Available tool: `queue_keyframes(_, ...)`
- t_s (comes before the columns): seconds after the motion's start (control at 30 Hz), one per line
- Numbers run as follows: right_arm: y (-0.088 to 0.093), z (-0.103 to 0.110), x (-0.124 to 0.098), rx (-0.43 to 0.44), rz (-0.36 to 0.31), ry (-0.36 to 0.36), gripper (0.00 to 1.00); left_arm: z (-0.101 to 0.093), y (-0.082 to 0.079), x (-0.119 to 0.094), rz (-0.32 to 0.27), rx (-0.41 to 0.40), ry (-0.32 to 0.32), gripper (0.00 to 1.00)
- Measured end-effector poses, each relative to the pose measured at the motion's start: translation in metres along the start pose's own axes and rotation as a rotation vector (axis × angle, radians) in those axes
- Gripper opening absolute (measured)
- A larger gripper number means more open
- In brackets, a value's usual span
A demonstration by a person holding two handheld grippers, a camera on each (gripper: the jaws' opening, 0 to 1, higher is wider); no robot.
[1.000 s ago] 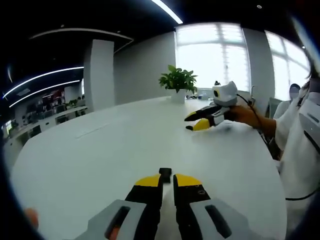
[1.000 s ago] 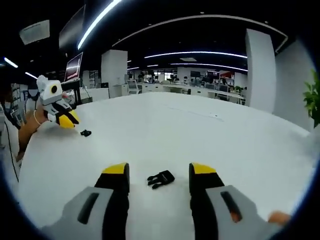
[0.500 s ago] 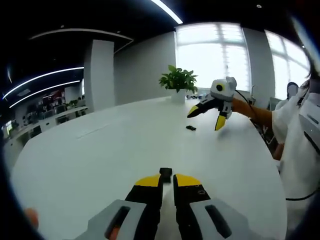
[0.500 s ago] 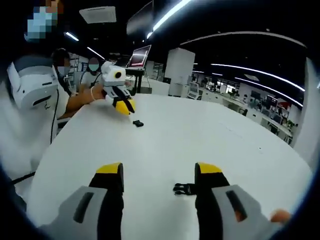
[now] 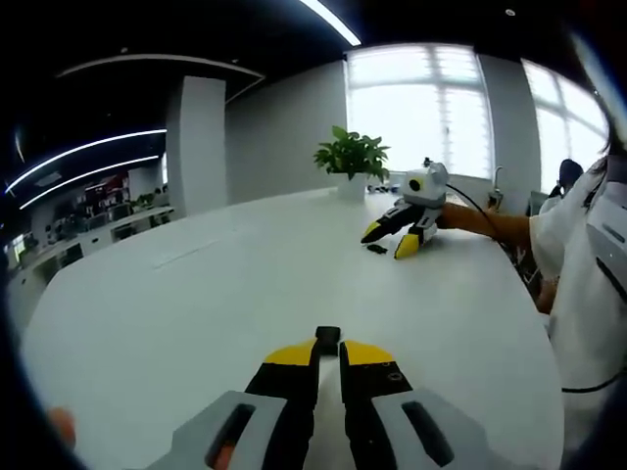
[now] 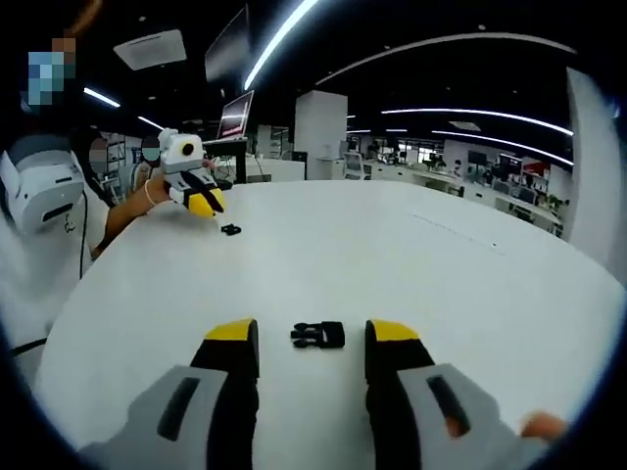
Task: Snap the two parts of the plastic buckle together until the buckle closes and remains connected.
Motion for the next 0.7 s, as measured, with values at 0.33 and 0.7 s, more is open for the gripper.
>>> queue_keyframes(0.33, -0.002, 0.002, 0.0, 0.036, 0.027, 0.094, 0.2, 0.001, 0.0, 0.0, 0.002, -0.001, -0.003, 0.07)
queue_keyframes(0.7, -0.003, -0.017, -0.023, 0.229, 0.075, 0.507, 0.2, 0.001, 0.001, 0.001, 0.01, 0.002, 0.0, 0.07)
Point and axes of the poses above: the point that each gripper's makers call its tool centre point, and the gripper's own axes: x roughly forward along the fingers, z roughly to its left, y roughly out of its underside, the point moved 6 cm from there along -x, roughly backward along the fingers, and after that the axes turned 9 degrees about -x, right-handed, at the moved point
